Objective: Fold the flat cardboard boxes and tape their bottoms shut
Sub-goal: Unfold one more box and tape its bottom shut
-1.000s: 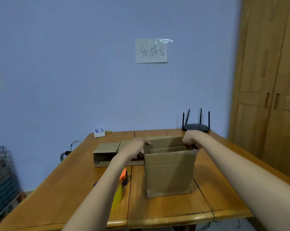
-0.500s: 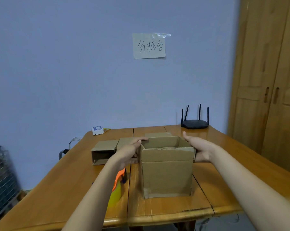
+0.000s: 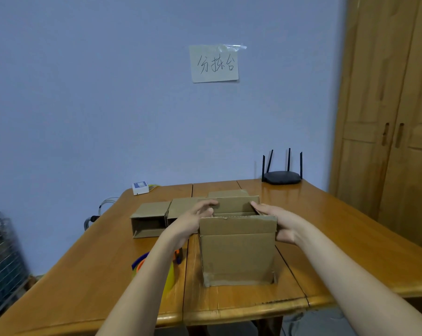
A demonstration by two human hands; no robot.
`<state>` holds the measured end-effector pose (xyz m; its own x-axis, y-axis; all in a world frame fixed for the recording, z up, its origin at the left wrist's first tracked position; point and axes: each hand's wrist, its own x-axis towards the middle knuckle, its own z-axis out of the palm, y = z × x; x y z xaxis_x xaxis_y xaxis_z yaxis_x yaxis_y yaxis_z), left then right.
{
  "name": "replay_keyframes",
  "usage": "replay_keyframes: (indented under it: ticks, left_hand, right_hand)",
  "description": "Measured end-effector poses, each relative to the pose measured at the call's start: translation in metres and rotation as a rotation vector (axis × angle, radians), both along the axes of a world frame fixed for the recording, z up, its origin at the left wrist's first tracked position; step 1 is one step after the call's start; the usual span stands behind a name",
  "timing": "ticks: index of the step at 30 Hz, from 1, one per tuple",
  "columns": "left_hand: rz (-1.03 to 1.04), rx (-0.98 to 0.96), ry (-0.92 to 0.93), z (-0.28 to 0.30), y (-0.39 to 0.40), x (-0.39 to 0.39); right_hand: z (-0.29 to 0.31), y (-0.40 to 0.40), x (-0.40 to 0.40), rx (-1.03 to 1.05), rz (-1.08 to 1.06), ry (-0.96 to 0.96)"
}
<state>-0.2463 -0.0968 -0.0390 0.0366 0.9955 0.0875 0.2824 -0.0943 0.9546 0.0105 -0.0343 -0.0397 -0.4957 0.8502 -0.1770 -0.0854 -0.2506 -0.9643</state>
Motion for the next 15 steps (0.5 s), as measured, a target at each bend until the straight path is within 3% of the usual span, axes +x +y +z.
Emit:
replay_keyframes:
  ticks: [7,15]
  left_hand:
    - [0.038,0.036,-0.371,-0.021,0.005,0.009]
    - [0.042,0.059,-0.368,-0.023,0.003,0.006]
  right_hand:
    - [-0.013,0.005,-0.003,0.062,-0.13,0.043]
    - [-0.018,0.007,-0.008,0.099,-0.172,0.043]
